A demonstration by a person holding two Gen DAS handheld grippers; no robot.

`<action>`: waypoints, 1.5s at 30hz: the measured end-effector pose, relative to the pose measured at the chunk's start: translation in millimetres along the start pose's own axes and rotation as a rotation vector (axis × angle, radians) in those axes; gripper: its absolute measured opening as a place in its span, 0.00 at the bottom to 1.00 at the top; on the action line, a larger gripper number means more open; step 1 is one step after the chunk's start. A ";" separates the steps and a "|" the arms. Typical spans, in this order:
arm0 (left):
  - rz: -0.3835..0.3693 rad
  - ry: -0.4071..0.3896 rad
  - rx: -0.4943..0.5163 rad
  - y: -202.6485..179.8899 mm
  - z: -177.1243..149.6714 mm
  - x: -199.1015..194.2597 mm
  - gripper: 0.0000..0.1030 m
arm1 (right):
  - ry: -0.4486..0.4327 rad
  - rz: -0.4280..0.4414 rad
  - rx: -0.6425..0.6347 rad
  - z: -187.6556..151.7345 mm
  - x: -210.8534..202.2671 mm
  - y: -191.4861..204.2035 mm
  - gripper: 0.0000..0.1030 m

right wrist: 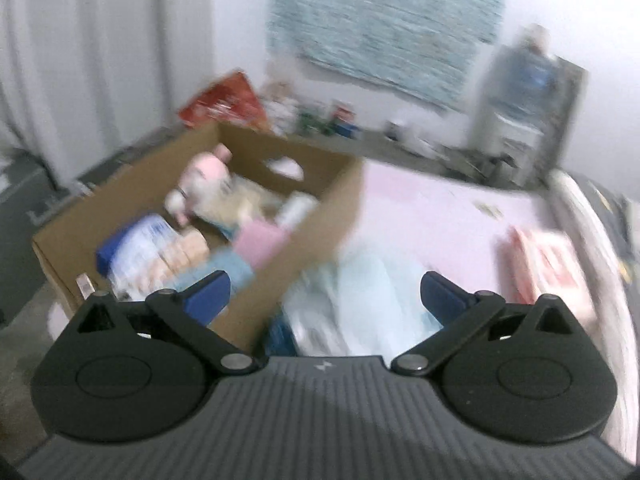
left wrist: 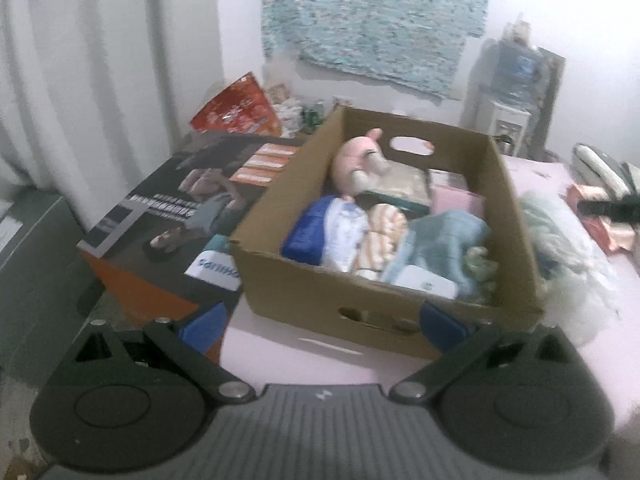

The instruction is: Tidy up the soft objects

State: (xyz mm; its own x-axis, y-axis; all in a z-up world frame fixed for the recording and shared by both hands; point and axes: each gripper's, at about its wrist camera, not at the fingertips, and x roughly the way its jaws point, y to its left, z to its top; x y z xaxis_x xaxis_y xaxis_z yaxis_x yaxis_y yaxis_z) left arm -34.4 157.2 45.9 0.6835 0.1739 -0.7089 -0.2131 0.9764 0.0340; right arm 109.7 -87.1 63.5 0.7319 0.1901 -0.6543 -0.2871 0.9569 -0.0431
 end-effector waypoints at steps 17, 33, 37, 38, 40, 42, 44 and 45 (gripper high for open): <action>-0.081 0.036 0.127 -67.4 -17.1 -6.8 1.00 | 0.042 -0.093 0.175 -96.2 -89.5 20.4 0.99; -0.072 0.080 0.144 -74.1 -20.7 0.5 1.00 | 0.108 -0.051 0.170 -98.2 -77.4 28.6 0.99; -0.062 0.077 0.143 -74.0 -20.2 0.9 1.00 | 0.119 -0.047 0.175 -96.6 -73.1 28.8 0.99; -0.061 0.078 0.142 -73.7 -19.9 1.4 1.00 | 0.121 -0.046 0.175 -95.8 -72.2 29.0 0.99; -0.059 0.080 0.141 -73.6 -19.7 2.5 1.00 | 0.123 -0.045 0.175 -94.6 -71.2 29.3 0.99; -0.055 0.081 0.140 -73.9 -19.8 3.3 1.00 | 0.123 -0.045 0.174 -94.1 -70.9 29.4 0.99; -0.053 0.082 0.139 -74.0 -19.6 4.2 1.00 | 0.125 -0.043 0.173 -93.5 -70.1 29.6 0.99; -0.054 0.082 0.139 -74.1 -19.6 4.6 1.00 | 0.127 -0.043 0.172 -92.8 -69.3 29.3 0.99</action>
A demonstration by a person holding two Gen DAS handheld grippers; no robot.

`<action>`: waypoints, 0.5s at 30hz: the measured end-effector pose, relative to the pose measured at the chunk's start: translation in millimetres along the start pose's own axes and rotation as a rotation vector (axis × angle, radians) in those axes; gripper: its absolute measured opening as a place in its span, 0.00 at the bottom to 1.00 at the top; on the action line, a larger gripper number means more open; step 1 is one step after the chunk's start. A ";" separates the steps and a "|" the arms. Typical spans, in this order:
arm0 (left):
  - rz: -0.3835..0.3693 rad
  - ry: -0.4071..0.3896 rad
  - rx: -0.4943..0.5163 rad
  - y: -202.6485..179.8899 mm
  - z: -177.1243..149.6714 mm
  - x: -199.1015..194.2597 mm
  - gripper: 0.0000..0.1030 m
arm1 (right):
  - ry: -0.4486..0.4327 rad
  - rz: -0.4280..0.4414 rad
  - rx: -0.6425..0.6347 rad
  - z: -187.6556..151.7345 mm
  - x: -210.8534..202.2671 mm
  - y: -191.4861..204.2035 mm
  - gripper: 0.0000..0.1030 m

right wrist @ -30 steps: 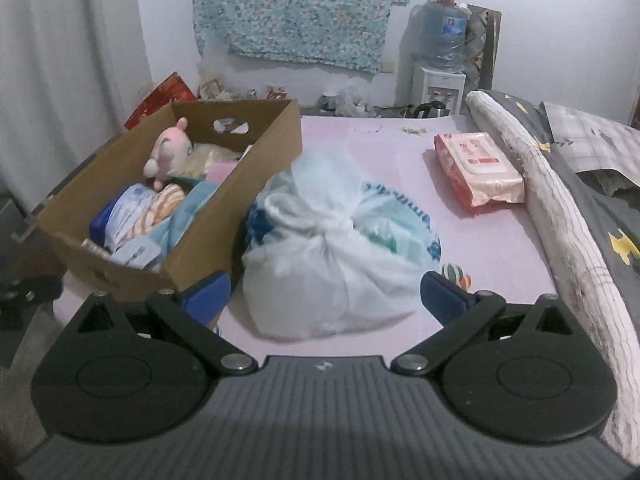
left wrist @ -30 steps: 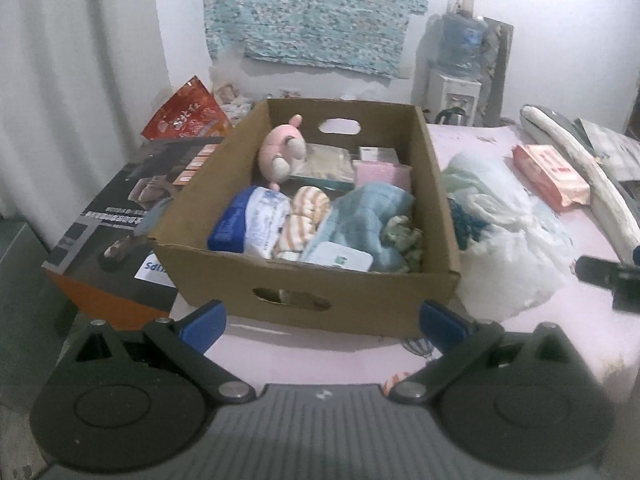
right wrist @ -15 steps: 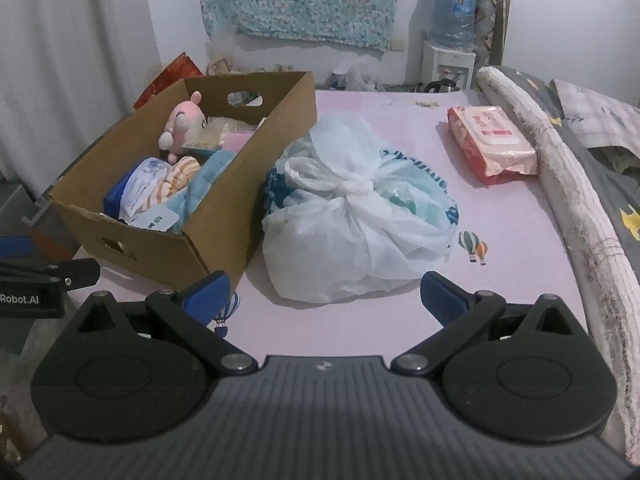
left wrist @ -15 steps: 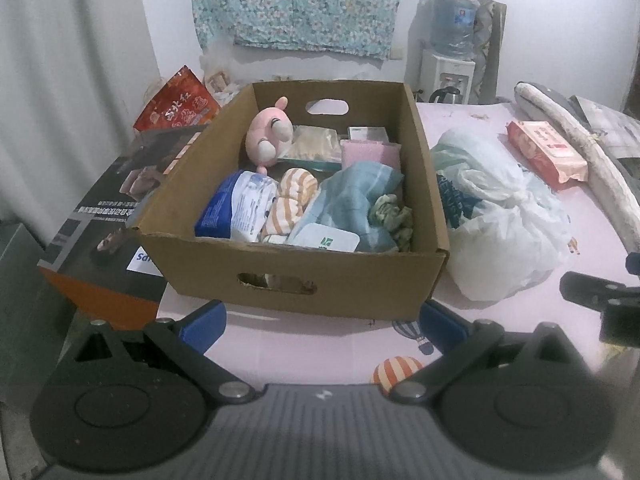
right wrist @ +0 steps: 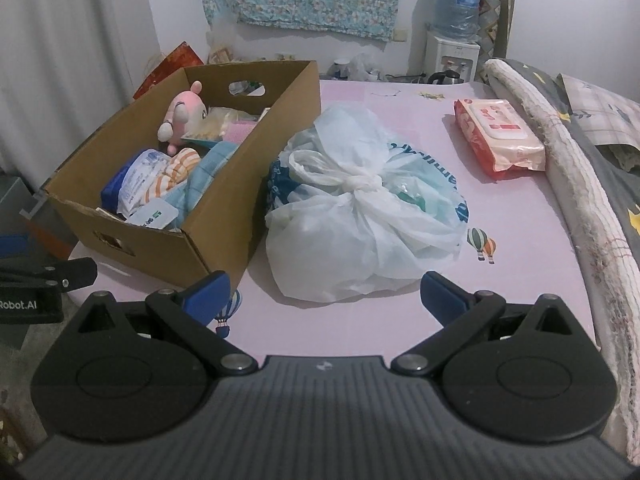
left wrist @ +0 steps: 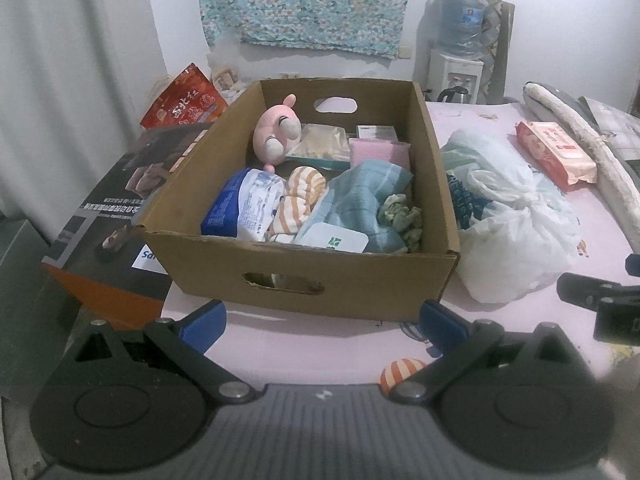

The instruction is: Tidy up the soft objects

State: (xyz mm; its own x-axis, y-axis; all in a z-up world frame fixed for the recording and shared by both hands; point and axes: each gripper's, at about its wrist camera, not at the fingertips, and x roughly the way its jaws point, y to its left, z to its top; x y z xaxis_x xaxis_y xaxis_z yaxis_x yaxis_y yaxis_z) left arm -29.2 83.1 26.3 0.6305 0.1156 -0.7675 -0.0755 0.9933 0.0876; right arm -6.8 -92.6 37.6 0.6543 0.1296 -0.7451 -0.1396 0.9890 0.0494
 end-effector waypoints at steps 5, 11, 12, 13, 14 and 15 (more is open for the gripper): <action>0.000 0.001 -0.001 0.5 -0.2 0.0 1.00 | 0.009 0.002 -0.005 2.5 2.9 1.7 0.99; -0.002 0.002 -0.001 1.0 -0.1 -0.1 1.00 | 0.015 0.002 -0.015 1.7 3.4 4.7 0.99; -0.002 0.002 0.000 0.9 -0.1 -0.2 1.00 | 0.014 0.001 -0.015 1.7 3.2 4.9 0.99; -0.002 0.003 0.001 0.4 -0.3 0.5 1.00 | 0.014 0.001 -0.015 1.9 3.2 5.3 0.99; -0.004 0.005 0.003 0.1 -0.3 0.7 1.00 | 0.013 0.003 -0.014 1.7 3.2 4.8 0.99; -0.005 0.005 0.004 -0.3 -0.8 1.5 1.00 | 0.012 0.004 -0.014 1.7 3.4 5.5 0.99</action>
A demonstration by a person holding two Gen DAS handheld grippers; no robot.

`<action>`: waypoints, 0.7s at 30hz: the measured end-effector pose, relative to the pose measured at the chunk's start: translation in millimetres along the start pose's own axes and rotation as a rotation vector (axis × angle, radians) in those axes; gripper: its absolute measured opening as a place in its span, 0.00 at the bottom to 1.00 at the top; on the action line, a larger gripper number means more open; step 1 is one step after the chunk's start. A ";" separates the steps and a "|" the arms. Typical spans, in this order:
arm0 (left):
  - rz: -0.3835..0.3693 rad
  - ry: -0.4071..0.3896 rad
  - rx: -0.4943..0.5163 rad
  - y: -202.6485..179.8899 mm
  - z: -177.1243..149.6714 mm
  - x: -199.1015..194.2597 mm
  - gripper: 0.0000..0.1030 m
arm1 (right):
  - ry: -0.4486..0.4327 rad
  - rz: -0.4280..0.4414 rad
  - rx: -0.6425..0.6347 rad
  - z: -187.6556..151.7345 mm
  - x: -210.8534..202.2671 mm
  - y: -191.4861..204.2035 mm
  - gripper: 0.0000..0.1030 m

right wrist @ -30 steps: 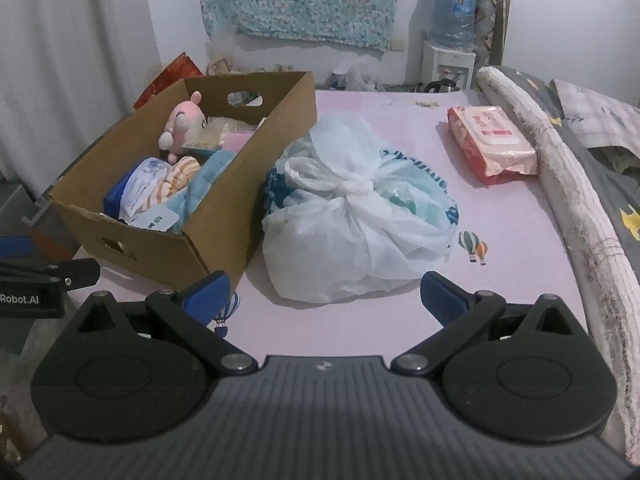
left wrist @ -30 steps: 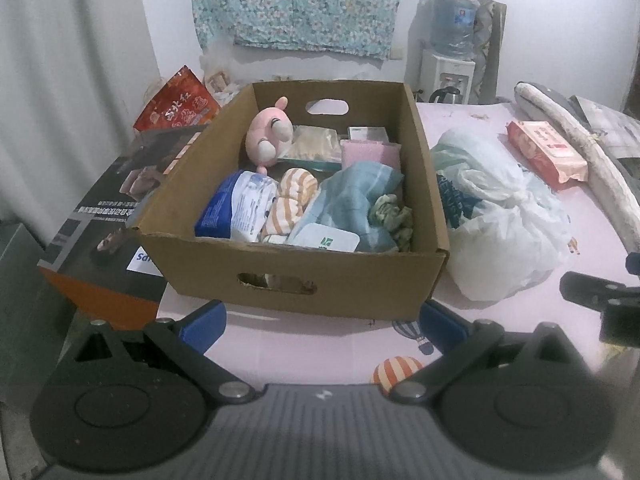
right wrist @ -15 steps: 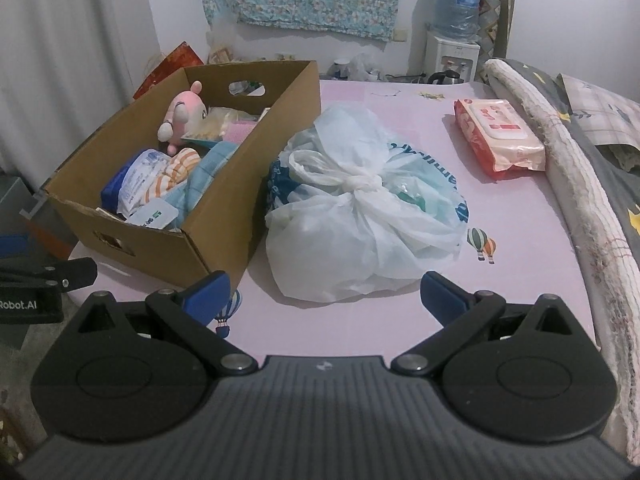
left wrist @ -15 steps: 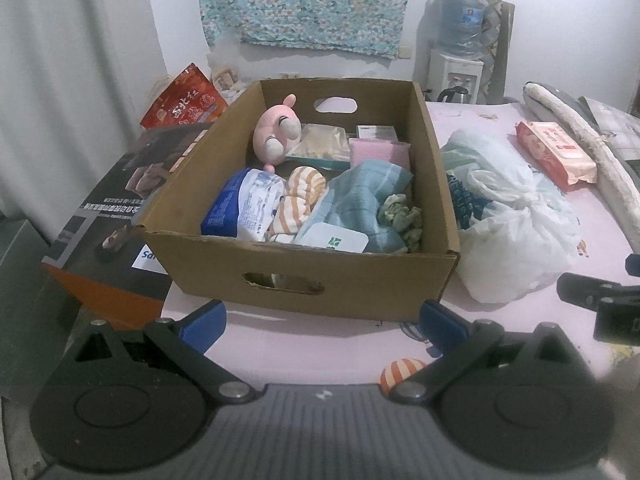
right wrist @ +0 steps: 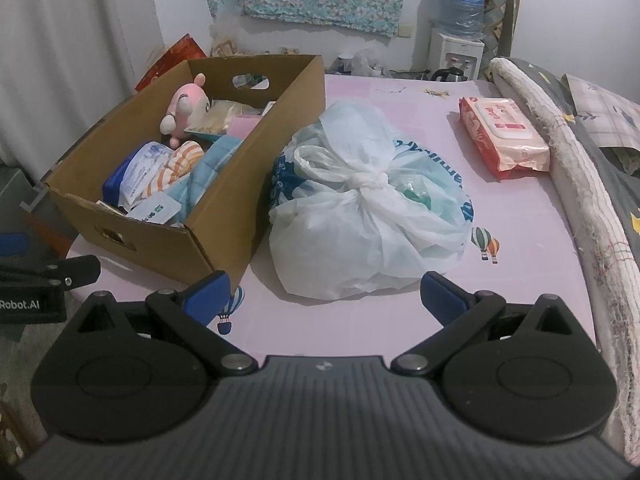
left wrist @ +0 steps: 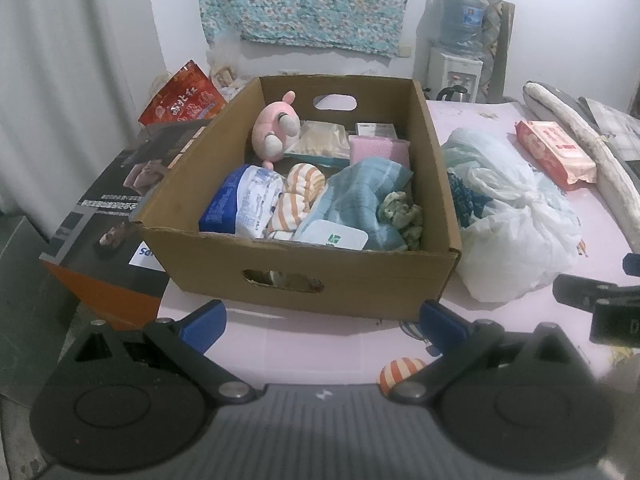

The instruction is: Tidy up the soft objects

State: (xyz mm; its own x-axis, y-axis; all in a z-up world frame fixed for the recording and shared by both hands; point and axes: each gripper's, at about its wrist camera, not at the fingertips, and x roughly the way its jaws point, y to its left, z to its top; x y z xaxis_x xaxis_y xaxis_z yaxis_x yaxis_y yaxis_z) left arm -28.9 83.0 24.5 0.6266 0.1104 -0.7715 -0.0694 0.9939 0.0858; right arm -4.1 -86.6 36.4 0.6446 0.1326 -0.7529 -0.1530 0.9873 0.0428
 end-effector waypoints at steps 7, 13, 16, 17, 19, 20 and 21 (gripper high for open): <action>-0.008 0.001 0.002 -2.1 -1.1 1.9 1.00 | 0.008 -0.002 -0.013 -0.3 0.9 2.9 0.99; -0.013 0.004 0.004 -1.5 -1.1 2.5 1.00 | 0.018 0.003 -0.021 0.9 1.5 3.9 0.99; -0.013 0.004 0.003 -1.5 -1.2 2.6 1.00 | 0.025 0.006 -0.029 1.5 2.9 5.4 0.99; -0.014 0.004 0.002 -1.6 -1.3 2.7 1.00 | 0.026 0.006 -0.029 1.6 3.0 5.6 0.99; -0.014 0.004 0.001 -1.1 -1.5 2.8 1.00 | 0.028 0.007 -0.032 1.8 3.2 6.7 0.99; -0.014 0.004 0.001 -0.9 -1.5 2.9 1.00 | 0.029 0.007 -0.033 1.8 3.4 7.4 0.99; -0.014 0.005 0.001 -0.8 -1.4 3.0 1.00 | 0.031 0.007 -0.034 1.7 3.6 7.9 0.99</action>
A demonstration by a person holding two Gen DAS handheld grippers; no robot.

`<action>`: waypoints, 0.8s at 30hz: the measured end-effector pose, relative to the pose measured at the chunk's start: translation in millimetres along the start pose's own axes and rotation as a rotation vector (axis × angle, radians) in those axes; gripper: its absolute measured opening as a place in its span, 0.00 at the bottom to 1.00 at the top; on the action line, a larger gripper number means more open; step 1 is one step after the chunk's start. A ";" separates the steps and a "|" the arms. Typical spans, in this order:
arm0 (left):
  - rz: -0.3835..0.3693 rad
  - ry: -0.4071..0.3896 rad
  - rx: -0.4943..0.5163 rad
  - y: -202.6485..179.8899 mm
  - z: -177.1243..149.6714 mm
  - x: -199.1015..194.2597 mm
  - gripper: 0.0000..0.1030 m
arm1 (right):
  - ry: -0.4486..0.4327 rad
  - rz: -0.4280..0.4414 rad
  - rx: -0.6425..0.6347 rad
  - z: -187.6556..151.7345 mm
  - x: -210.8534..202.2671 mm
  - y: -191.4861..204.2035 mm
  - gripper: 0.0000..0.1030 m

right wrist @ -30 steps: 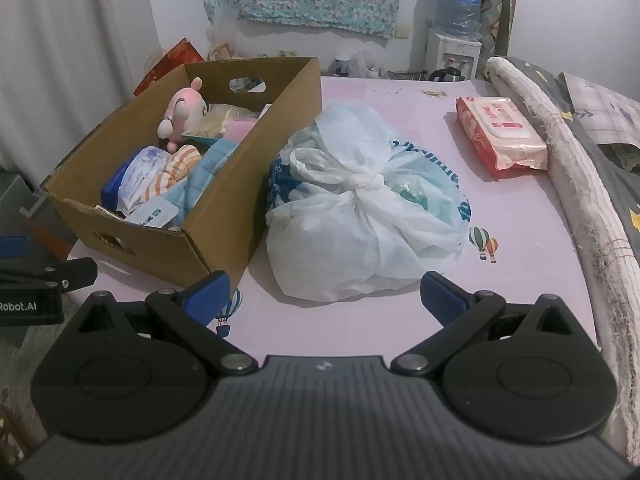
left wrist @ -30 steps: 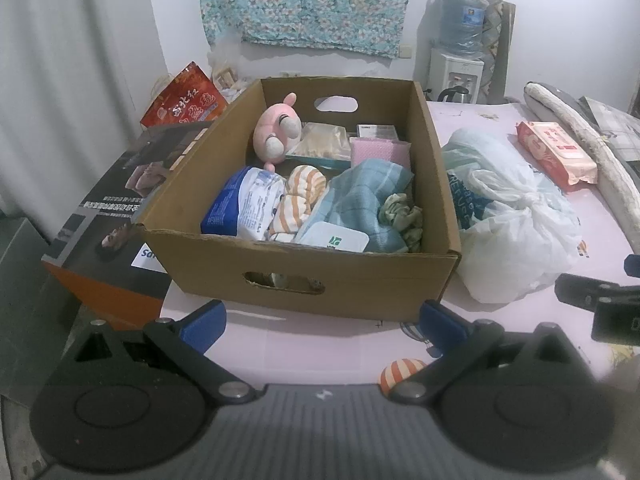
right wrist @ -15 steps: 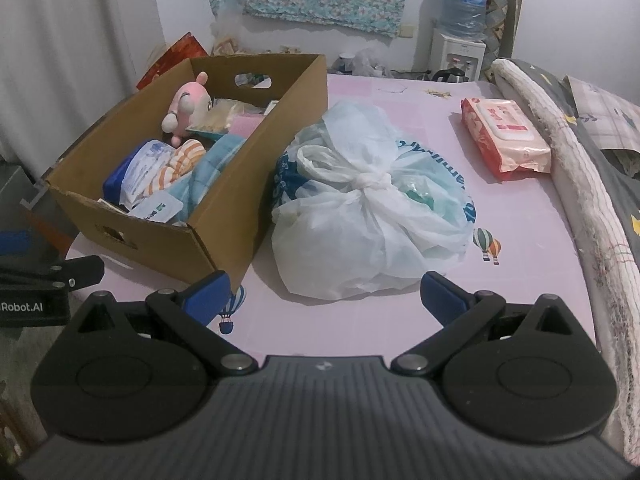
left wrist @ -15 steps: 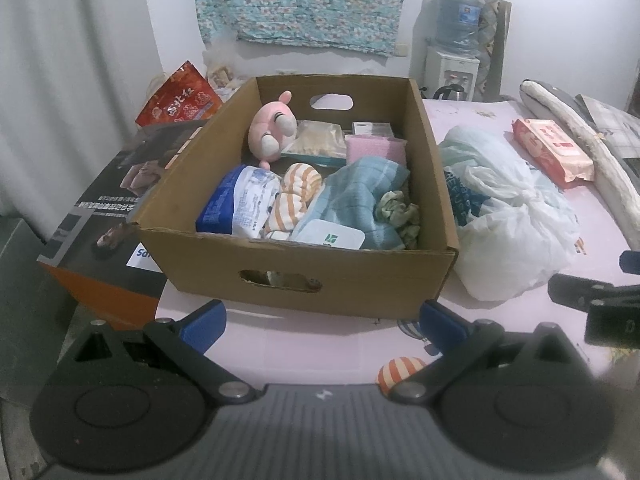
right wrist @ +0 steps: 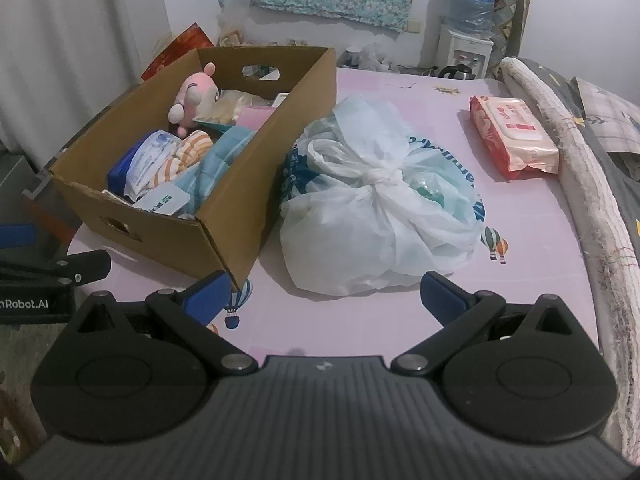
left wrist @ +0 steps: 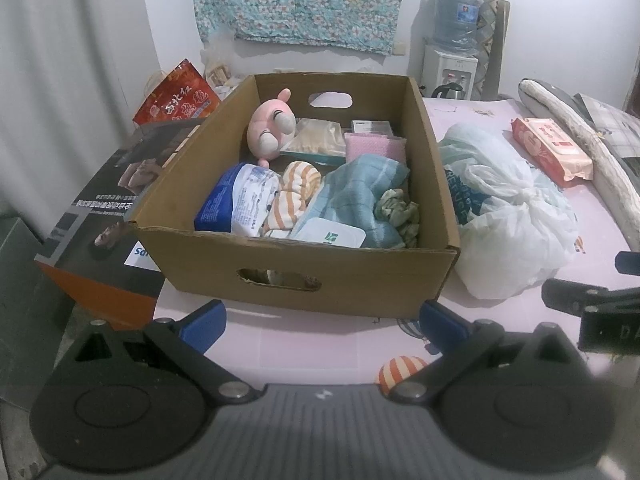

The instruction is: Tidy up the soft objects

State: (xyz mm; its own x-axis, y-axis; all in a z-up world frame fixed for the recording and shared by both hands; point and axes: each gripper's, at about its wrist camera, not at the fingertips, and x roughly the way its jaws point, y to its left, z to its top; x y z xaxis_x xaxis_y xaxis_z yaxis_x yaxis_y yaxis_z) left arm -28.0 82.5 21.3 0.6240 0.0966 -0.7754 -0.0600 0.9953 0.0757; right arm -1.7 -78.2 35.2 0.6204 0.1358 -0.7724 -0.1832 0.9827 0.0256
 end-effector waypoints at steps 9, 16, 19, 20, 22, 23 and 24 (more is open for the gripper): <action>-0.006 -0.001 -0.006 1.3 -0.3 0.9 1.00 | 0.004 -0.008 -0.013 0.5 1.4 3.3 0.99; -0.006 0.000 -0.013 4.1 -0.7 1.8 1.00 | 0.004 -0.007 -0.010 0.5 1.7 3.2 0.99; -0.005 0.000 -0.013 3.9 -0.7 1.6 1.00 | 0.003 -0.007 -0.011 0.5 1.6 3.2 0.99; -0.006 -0.001 -0.013 4.0 -0.7 1.6 1.00 | 0.002 -0.008 -0.012 0.4 1.5 3.5 0.99; -0.006 0.000 -0.013 3.9 -0.6 1.6 1.00 | 0.003 -0.007 -0.012 0.4 1.5 3.5 0.99; -0.006 0.000 -0.013 4.0 -0.7 1.6 1.00 | 0.003 -0.006 -0.011 0.6 1.6 3.3 0.99; -0.006 0.000 -0.013 4.0 -0.6 1.6 1.00 | 0.003 -0.007 -0.011 0.6 1.6 3.4 0.99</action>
State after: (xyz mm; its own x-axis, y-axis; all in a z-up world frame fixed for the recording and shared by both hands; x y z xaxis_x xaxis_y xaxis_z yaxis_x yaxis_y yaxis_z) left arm -27.7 86.7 20.0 0.6244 0.0911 -0.7757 -0.0663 0.9958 0.0635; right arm -0.9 -74.5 34.4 0.6194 0.1286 -0.7745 -0.1870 0.9823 0.0135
